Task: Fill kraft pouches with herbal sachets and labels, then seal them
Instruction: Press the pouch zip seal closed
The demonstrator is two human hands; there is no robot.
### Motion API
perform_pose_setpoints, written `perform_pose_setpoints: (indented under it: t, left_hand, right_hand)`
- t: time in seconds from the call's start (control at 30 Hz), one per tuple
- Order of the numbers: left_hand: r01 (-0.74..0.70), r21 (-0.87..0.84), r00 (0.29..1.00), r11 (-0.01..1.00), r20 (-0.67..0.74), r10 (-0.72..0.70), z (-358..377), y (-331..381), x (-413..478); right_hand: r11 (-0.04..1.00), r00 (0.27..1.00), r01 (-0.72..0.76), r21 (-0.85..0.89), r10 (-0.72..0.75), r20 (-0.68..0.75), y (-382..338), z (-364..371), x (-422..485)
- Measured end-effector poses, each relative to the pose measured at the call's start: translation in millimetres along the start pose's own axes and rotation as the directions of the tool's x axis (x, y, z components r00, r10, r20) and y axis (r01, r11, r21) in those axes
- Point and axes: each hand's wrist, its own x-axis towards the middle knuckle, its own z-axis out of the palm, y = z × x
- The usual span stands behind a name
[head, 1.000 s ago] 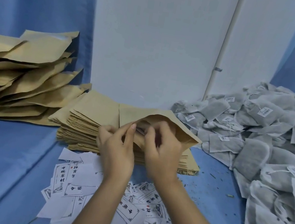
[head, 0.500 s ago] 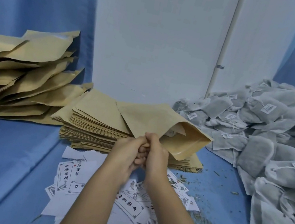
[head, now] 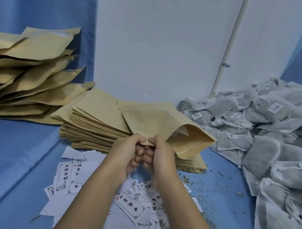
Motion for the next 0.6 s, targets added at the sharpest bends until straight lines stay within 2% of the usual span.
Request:
perform_pose_setpoints:
  t: [0.1, 0.17, 0.23, 0.27, 0.3, 0.37, 0.43, 0.53, 0.6]
  left_hand:
    - [-0.062, -0.07, 0.994, 0.996, -0.095, 0.055, 0.9, 3.4, 2.1]
    - [-0.113, -0.097, 0.978, 0.989, -0.184, 0.094, -0.9, 4.4, 3.9]
    - [-0.137, -0.119, 0.959, 0.983, -0.265, 0.102, -4.0, 5.1, 4.5]
    - [-0.139, -0.132, 0.951, 0.981, -0.295, 0.095, -5.6, 5.4, 4.8]
    - [-0.138, -0.149, 0.945, 0.979, -0.315, 0.085, -6.4, 5.7, 5.0]
    - [-0.128, -0.181, 0.952, 0.975, -0.299, 0.07, -6.2, 4.7, 5.1]
    - [-0.093, -0.194, 0.975, 0.977, -0.216, 0.05, -2.5, 1.5, 5.3]
    - [-0.03, -0.184, 0.993, 0.982, -0.117, 0.008, 4.7, -2.8, 5.1]
    - [-0.038, -0.184, 0.995, 0.982, -0.1, 0.02, 10.0, -4.2, 4.6]
  right_hand:
    - [0.988, 0.987, -0.036, -0.147, 0.058, 0.147, -11.7, -6.6, -5.2]
    - [0.99, 0.982, 0.033, -0.136, -0.008, 0.186, -22.1, -9.0, -9.7]
    - [0.993, 0.987, 0.117, -0.011, -0.115, 0.112, -32.9, -11.8, -10.7]
    - [0.986, 0.986, 0.167, -0.023, -0.166, 0.029, -36.8, -15.0, -9.7]
    - [0.97, 0.974, 0.215, -0.118, -0.222, -0.051, -38.4, -19.5, -7.8]
    - [0.874, 0.935, 0.25, -0.417, -0.33, -0.13, -36.4, -25.2, -3.2]
    - [0.753, 0.893, 0.269, -0.6, -0.429, -0.138, -30.0, -26.9, -0.1]
    - [0.677, 0.832, 0.33, -0.658, -0.538, -0.136, -23.3, -26.8, 3.2]
    - [0.644, 0.818, 0.354, -0.678, -0.564, -0.109, -21.9, -26.2, 4.9]
